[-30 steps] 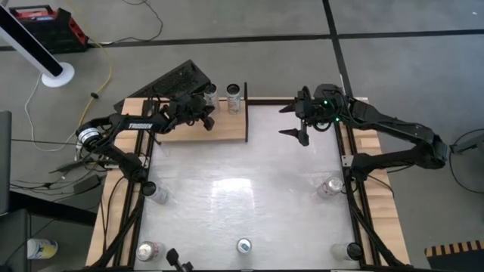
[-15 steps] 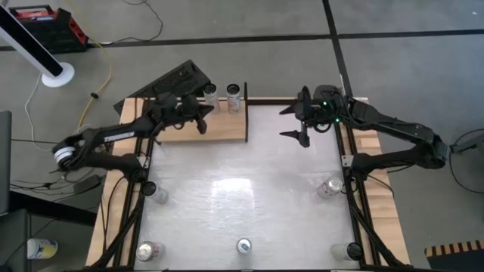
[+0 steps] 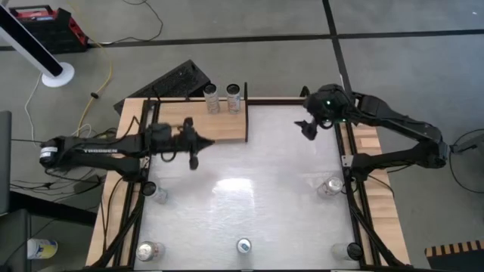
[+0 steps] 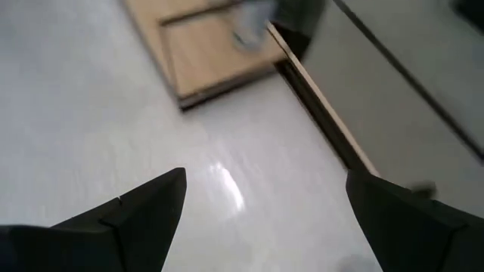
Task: Place canned beverage on shelf
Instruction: Put the top red bull soda can beside the tropical vibe soda can on the shelf
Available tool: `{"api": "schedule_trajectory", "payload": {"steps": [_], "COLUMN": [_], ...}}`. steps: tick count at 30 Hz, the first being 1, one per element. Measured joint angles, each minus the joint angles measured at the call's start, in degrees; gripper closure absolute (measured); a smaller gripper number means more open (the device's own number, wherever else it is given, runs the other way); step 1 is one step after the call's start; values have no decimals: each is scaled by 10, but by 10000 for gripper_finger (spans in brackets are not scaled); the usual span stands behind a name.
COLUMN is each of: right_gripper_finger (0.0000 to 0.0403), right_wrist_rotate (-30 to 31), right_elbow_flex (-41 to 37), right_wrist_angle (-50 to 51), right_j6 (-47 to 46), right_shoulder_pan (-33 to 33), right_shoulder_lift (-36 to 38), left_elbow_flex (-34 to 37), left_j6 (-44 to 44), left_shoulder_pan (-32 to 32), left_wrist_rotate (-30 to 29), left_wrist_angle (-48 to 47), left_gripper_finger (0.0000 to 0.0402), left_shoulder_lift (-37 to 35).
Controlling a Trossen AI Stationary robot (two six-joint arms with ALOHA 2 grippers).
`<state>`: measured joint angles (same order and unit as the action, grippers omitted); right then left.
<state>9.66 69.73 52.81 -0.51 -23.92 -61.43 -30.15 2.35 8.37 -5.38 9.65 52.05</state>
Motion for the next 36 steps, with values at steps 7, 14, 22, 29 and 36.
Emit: {"api": "schedule_trajectory", "payload": {"steps": [7, 14, 22, 29, 36], "right_gripper_finger": [14, 14, 14, 14, 14], "right_wrist_rotate": [142, 56, -36, -21, -14], "right_elbow_flex": [-9, -20, -26, -26, -26], "right_wrist_angle": [61, 70, 48, 54, 82], "right_j6": [-114, -98, -104, -167, -259], "right_shoulder_pan": [-34, -67, 36, 182, 287], "right_shoulder_lift": [-1, -1, 0, 0, 0], "left_elbow_flex": [24, 24, 24, 24, 24], "left_j6": [17, 30, 35, 40, 47], "left_shoulder_pan": [-120, -167, -169, -169, -169], "left_wrist_rotate": [-101, -140, -147, -150, -150], "left_wrist_angle": [-2, -14, -14, 0, 16], "left_gripper_finger": [401, 401, 401, 402, 402], "left_shoulder_lift": [-6, -13, -19, -18, -18]}}
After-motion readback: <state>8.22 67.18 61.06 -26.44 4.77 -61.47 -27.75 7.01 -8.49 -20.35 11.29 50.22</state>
